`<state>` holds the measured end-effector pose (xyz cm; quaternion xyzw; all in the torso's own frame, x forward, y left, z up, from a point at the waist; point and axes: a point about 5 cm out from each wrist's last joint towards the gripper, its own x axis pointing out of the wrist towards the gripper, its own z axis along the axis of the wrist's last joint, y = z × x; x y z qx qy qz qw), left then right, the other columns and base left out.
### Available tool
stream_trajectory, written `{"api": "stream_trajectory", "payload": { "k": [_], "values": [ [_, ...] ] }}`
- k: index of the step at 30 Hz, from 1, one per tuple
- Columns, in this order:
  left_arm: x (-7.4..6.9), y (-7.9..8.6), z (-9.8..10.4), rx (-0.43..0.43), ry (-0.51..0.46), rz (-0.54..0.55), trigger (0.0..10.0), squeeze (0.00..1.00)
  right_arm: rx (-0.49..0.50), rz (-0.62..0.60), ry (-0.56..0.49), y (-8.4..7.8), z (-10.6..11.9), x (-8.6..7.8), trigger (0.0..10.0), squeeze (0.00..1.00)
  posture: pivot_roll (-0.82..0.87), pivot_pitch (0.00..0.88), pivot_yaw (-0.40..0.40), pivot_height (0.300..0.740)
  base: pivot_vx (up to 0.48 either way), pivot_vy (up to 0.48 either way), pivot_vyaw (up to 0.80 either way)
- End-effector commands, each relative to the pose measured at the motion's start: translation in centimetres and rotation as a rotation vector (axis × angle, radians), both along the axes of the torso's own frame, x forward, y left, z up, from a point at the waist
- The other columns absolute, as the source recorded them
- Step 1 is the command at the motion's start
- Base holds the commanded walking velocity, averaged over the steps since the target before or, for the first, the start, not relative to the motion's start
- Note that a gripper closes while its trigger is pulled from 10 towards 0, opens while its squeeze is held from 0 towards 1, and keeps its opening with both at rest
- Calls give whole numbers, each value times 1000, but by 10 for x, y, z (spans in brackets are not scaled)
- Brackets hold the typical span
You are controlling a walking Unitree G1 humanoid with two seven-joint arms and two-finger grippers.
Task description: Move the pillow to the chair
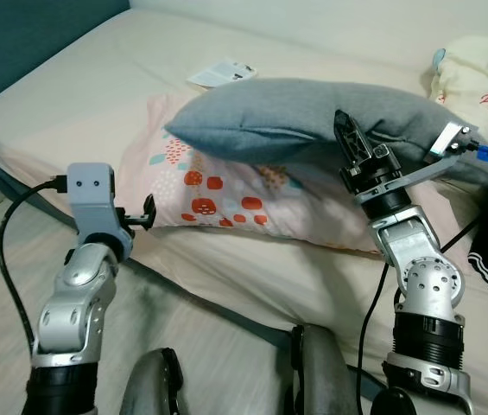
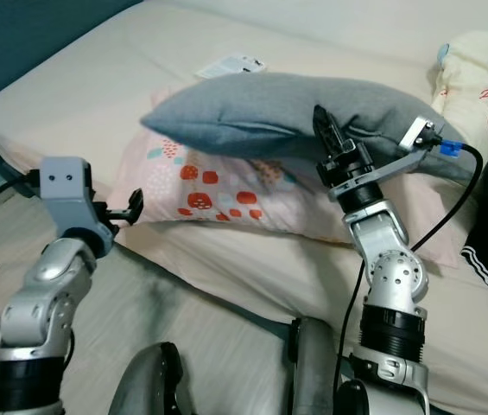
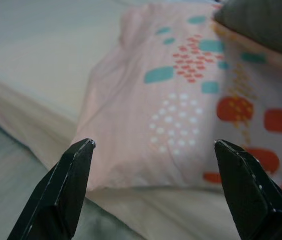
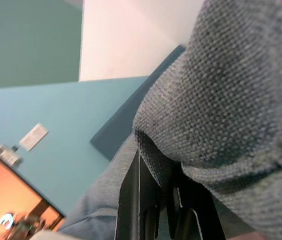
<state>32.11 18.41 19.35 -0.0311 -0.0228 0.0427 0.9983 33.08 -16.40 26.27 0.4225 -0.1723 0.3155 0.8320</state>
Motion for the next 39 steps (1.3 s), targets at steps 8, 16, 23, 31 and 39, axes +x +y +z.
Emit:
{"api": "stream_trajectory", "payload": {
  "k": [8, 16, 23, 31, 39],
  "values": [
    [6, -9, -1, -32, -21, -6, 10000, 0, -47, 104, -96, 19, 10, -22, 0, 0, -49, 60, -12, 600, 0, 0, 0],
    [0, -21, -20, -40, 28, -38, 10000, 0, -74, 136, -40, 23, -9, -37, 0, 0, -62, 39, 0, 625, 0, 0, 0],
    [1, -21, -29, -17, 45, -37, 10000, 0, -90, 134, 8, 23, -25, -42, 0, 0, -59, 32, 0, 655, 0, 0, 0],
    [-4, -21, -42, 6, 72, -47, 10000, 0, -156, 114, 121, 23, -61, -45, 0, 0, -56, 14, 2, 695, -359, 0, 0],
    [-8, -25, -51, 21, 88, -73, 10000, 0, -194, 94, 156, 23, -72, -47, 0, 0, -58, 7, 3, 725, -90, 0, 0]
  ]
}}
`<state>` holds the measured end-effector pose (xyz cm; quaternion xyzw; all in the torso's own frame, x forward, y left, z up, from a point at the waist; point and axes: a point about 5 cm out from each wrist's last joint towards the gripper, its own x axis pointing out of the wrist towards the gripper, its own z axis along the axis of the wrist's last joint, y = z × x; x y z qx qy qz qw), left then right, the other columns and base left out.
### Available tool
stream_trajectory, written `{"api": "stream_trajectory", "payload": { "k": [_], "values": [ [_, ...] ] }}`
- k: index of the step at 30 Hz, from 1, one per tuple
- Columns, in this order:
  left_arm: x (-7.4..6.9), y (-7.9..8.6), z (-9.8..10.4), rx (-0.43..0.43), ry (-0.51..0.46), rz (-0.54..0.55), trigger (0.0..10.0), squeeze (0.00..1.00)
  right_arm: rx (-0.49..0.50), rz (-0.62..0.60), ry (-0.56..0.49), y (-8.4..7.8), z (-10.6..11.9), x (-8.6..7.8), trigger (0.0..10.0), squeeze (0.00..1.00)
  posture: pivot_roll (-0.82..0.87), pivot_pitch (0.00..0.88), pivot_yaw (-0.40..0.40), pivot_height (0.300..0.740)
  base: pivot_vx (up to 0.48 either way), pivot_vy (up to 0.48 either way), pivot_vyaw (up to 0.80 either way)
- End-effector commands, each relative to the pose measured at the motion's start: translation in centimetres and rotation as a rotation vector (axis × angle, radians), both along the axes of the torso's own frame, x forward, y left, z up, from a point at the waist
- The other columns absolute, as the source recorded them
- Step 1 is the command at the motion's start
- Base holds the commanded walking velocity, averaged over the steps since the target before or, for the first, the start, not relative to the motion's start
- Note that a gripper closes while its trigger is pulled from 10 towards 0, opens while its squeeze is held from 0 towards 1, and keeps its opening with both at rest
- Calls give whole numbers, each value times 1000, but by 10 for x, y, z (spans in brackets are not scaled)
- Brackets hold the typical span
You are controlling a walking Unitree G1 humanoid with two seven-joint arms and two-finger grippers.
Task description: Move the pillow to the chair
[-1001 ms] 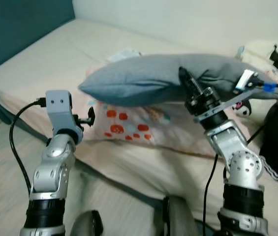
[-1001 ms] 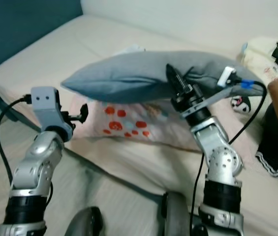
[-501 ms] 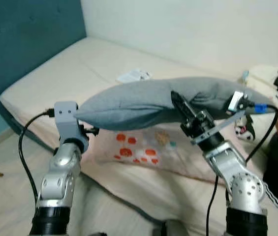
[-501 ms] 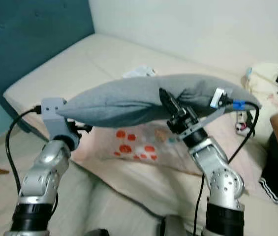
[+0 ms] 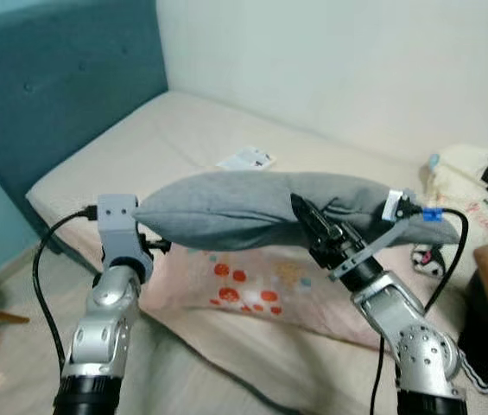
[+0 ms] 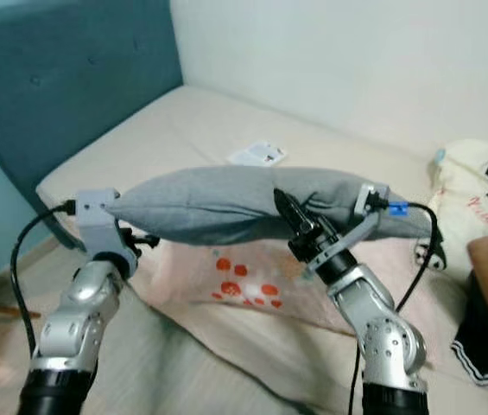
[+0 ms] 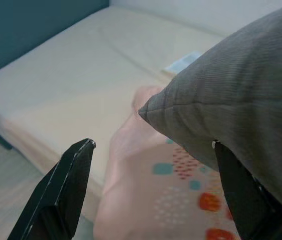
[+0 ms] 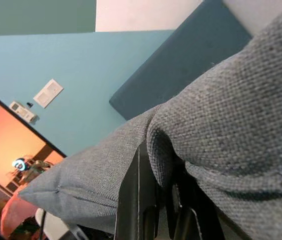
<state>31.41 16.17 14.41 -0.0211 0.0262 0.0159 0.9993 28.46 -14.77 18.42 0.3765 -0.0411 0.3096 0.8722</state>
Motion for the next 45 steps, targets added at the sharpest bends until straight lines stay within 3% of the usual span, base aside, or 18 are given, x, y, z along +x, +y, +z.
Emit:
{"api": "stream_trajectory", "payload": {
  "k": [1, 7, 8, 9, 10, 12, 13, 16, 23, 36, 40, 42, 44, 45],
  "values": [
    [-4, -5, -4, -3, -3, -30, 10000, 0, -7, 34, -45, 7, 4, -1, 0, 0, -58, 6, 5, 730, 0, 0, 0],
    [-17, -20, -15, -38, 30, -110, 10000, 0, -87, -3, -21, 2, -6, -3, 0, 0, -57, 7, 7, 740, 0, 0, 0],
    [-24, -26, -20, -52, 51, -148, 10000, 0, -220, -40, 6, -3, -18, -3, 0, 0, -58, 7, 7, 740, 0, 0, 0],
    [-24, -26, -20, -52, 51, -148, 10000, 0, -220, -40, 6, -3, -18, -3, 0, 0, -58, 7, 7, 740, 0, 0, 0],
    [-26, -27, -21, -61, 56, -159, 10000, 0, -289, -65, 24, -6, -24, -3, 5176, 0, -59, 6, 7, 740, 0, 0, 0],
    [-28, -28, -22, -67, 59, -164, 10000, 0, -332, -81, 34, -8, -29, -4, 5176, 0, -59, 6, 7, 740, 0, 0, 0],
    [-30, -27, -23, -74, 65, -166, 10000, 0, -398, -102, 40, -11, -34, -6, 10000, 0, -60, 5, 7, 740, 0, 0, 0],
    [-34, -24, -27, -105, 79, -172, 10000, 0, -517, -148, 56, -16, -44, -13, 10000, 0, -61, 6, 8, 740, 0, 0, 550],
    [-27, -26, -32, -172, 58, -206, 10000, 0, -504, -136, 13, -5, -43, -22, 10000, 0, -65, 6, 9, 740, 0, 0, 553],
    [-21, -22, -28, -215, 4, -197, 10000, 0, -501, -149, -18, -3, -45, -12, 10000, 0, -60, 15, 5, 740, 0, 0, 557],
    [-21, -18, -28, -210, -10, -165, 10000, 0, -489, -157, -21, -4, -45, -12, 10000, 0, -64, 16, 8, 740, 0, 0, 556],
    [-22, -7, -29, -148, -2, -44, 10000, 0, -437, -186, -13, -8, -43, -11, 10000, 0, -66, 17, 12, 740, 0, 0, 556],
    [-22, -7, -29, -148, -2, -44, 10000, 0, -437, -186, -13, -8, -43, -11, 10000, 0, -66, 17, 12, 740, 0, 0, 556],
    [-24, 4, -32, -118, 22, 63, 10000, 0, -403, -208, -4, -11, -42, -10, 10000, 0, -69, 20, 18, 740, 0, 0, 550]
  ]
}}
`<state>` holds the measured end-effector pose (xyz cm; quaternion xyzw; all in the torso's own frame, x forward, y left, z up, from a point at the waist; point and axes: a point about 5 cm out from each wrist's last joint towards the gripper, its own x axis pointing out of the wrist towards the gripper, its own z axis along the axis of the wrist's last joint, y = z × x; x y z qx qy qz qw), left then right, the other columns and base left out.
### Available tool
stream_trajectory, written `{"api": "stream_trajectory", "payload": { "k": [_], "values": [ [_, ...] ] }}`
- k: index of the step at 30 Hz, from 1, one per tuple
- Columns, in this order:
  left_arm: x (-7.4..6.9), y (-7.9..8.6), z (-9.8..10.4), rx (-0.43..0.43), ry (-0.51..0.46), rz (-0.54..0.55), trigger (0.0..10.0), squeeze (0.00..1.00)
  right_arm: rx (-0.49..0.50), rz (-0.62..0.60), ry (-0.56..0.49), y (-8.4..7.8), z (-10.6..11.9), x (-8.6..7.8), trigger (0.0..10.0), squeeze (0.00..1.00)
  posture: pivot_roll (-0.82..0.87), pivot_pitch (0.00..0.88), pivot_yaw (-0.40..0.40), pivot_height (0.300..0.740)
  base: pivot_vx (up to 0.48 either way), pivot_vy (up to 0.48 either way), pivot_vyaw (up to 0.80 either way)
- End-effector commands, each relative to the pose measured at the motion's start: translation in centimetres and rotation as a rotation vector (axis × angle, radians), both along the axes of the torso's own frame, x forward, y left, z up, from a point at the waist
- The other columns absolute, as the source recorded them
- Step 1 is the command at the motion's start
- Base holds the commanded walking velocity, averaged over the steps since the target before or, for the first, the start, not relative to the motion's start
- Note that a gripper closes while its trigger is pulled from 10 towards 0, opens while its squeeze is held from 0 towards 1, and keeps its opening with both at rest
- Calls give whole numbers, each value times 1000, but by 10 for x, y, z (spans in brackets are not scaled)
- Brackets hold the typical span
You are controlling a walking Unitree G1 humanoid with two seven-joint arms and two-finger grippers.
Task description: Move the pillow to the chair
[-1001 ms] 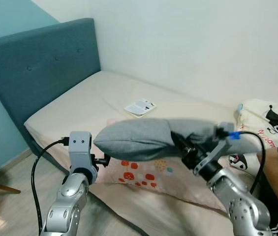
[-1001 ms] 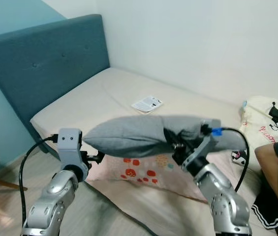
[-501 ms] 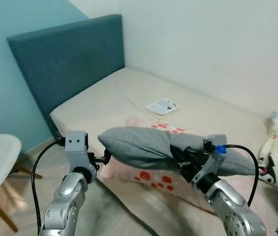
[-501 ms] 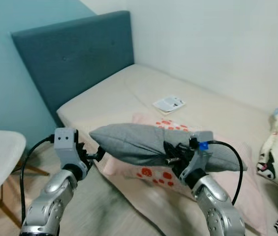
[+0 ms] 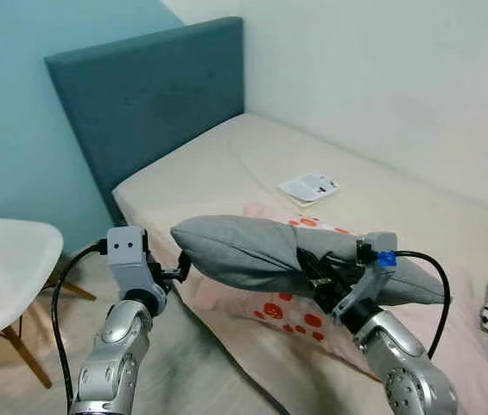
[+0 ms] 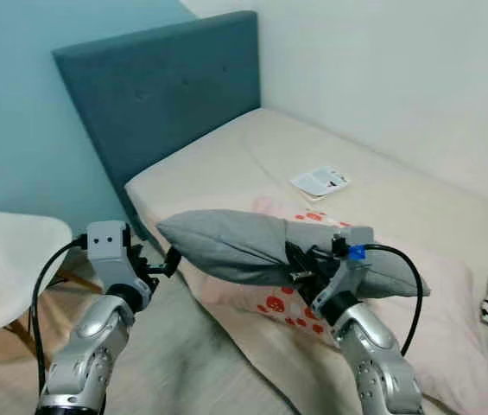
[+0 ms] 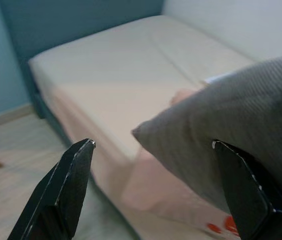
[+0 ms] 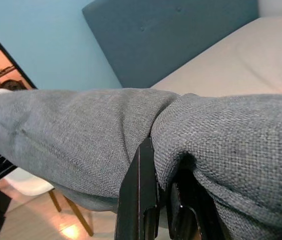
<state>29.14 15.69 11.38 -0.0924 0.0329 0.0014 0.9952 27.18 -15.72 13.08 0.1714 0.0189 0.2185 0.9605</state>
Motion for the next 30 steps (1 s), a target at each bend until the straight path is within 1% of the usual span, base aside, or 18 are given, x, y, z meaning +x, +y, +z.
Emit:
{"api": "stream_trajectory", "payload": {
  "k": [1, 2, 3, 4, 7, 11, 13, 15, 16, 20, 30],
  "values": [
    [-3, 18, -4, 48, 40, 158, 10000, 0, 74, -26, -64, -4, 11, 3, 10000, 0, -66, 21, 15, 740, 0, 0, 556],
    [-3, 18, -4, 48, 40, 158, 10000, 0, 74, -26, -64, -4, 11, 3, 10000, 0, -66, 21, 15, 740, 0, 0, 556],
    [-5, 23, -7, 58, 63, 200, 10000, 0, 81, -35, -63, -6, 11, 3, 10000, 0, -67, 21, 15, 740, 0, 0, 556],
    [-6, 29, -11, 48, 94, 233, 10000, 0, 70, -34, -65, -5, 11, 3, 10000, 0, -69, 22, 17, 740, 0, 0, 556],
    [-7, 31, -15, 35, 121, 246, 10000, 0, 49, -25, -69, -3, 11, 3, 10000, 0, -71, 23, 17, 740, 0, 0, 552],
    [-5, 28, -14, 39, 110, 219, 10000, 0, 52, -26, -68, -3, 10, 3, 10000, 0, -69, 23, 17, 740, 0, 0, 550],
    [-3, 24, -13, 26, 101, 189, 10000, 0, 55, -25, -68, -3, 10, 3, 10000, 0, -69, 23, 16, 740, 0, 0, 556],
    [-2, 20, -13, 32, 97, 164, 10000, 0, 58, -22, -68, -3, 11, 3, 10000, 0, -67, 23, 14, 740, 0, 0, 556],
    [-1, 19, -12, 36, 97, 162, 10000, 0, 59, -21, -67, -3, 11, 4, 10000, 0, -67, 23, 14, 740, 0, 0, 556],
    [0, 17, -11, 50, 95, 161, 10000, 0, 58, -15, -69, -3, 11, 4, 10000, 0, -67, 26, 14, 740, 0, -480, 552],
    [2, 15, -11, 55, 98, 140, 10000, 0, 54, -6, -73, -2, 11, 4, 10000, 0, -64, 26, 13, 740, 0, 0, 550]
  ]
}}
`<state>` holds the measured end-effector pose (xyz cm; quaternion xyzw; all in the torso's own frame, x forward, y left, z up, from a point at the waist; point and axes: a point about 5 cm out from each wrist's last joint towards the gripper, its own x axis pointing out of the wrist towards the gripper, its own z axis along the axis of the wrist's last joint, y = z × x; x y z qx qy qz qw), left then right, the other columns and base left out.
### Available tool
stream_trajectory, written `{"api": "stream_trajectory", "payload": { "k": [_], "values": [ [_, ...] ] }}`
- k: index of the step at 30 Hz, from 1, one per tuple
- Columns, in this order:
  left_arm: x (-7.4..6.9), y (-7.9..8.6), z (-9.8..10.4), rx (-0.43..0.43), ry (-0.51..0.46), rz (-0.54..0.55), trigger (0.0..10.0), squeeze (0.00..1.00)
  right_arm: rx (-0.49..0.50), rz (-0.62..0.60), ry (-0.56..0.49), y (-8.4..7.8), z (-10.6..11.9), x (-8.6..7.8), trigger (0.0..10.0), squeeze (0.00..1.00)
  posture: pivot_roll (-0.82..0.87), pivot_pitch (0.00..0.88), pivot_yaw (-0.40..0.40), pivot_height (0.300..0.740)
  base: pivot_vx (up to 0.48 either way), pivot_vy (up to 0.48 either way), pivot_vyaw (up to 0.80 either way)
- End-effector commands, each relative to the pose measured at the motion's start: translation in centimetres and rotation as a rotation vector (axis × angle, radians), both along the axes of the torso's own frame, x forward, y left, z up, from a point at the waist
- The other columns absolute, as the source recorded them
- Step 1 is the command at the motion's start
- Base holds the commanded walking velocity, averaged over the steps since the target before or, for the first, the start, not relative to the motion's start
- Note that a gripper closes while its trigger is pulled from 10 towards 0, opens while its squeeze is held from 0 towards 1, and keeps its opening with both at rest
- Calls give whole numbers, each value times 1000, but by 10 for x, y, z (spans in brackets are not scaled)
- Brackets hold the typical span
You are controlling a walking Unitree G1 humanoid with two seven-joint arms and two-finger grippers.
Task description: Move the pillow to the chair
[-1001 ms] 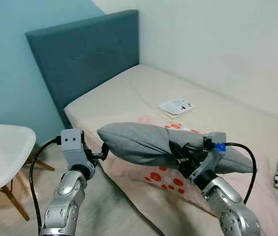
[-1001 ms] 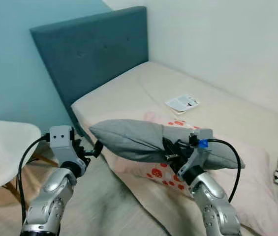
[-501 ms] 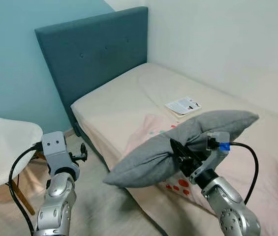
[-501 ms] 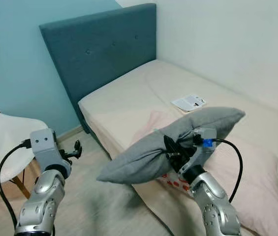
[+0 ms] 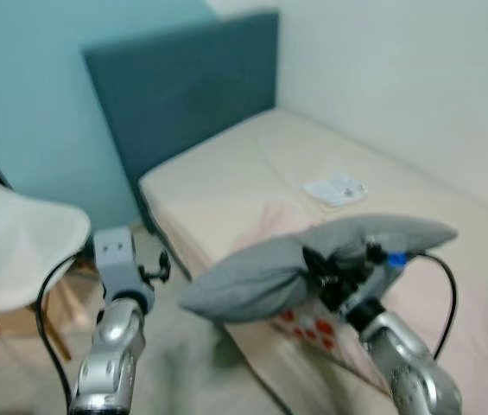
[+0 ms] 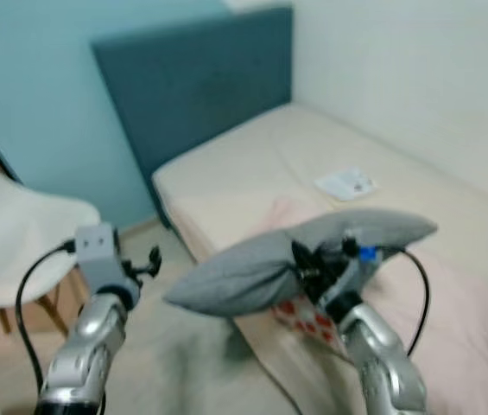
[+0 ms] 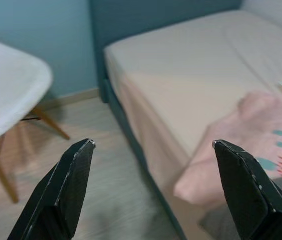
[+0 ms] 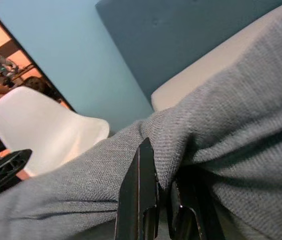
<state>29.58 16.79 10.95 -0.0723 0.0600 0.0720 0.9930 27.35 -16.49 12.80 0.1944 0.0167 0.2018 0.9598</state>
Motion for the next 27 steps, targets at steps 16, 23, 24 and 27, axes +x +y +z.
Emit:
{"api": "stream_trajectory", "payload": {
  "k": [16, 23, 24, 27],
  "values": [
    [-2, 2, -8, 10, 31, -10, 10000, 0, 3, 37, -85, 6, 12, 1, 10000, 0, -65, 13, 10, 740, 0, 0, 553],
    [-1, 1, -9, 19, 37, -27, 10000, 0, 4, 40, -81, 7, 11, 1, 10000, 0, -65, 8, 11, 740, 0, 0, 553],
    [-1, 1, -9, 19, 37, -27, 10000, 0, 4, 40, -81, 7, 11, 1, 10000, 0, -65, 8, 11, 740, 0, 0, 556],
    [0, 0, -9, 23, 37, -39, 10000, 0, 4, 42, -81, 7, 11, 1, 10000, 0, -65, 8, 11, 740, 0, 0, 552]
  ]
}}
